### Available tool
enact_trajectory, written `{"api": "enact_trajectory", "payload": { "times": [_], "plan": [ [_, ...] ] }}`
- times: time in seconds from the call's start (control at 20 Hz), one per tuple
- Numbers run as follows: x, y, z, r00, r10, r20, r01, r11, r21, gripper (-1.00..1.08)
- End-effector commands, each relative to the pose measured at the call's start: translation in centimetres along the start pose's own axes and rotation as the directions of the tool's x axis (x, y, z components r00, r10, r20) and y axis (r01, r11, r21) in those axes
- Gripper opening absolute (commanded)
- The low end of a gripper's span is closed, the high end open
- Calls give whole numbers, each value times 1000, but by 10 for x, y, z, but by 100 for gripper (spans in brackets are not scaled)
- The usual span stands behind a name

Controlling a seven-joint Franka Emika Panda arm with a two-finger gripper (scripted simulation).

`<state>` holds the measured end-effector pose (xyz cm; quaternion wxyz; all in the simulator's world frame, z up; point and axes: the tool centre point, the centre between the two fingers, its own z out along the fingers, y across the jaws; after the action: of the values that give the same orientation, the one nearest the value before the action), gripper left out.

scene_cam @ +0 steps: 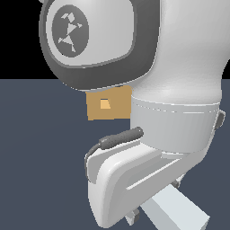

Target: Insert the peg into the horizontal hole in a box.

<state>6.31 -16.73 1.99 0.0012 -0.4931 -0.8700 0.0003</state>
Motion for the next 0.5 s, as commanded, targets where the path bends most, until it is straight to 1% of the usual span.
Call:
{"api": "enact_trajectory", "payload": {
  "times": [0.0,0.05,0.45],
  "plan": [
    [-1,1,-1,1000,0,2,0,1000,-2,100],
    [-1,1,-1,1000,0,2,0,1000,-2,-100],
    [-1,1,-1,1000,0,2,0,1000,-2,-100]
  ]
}}
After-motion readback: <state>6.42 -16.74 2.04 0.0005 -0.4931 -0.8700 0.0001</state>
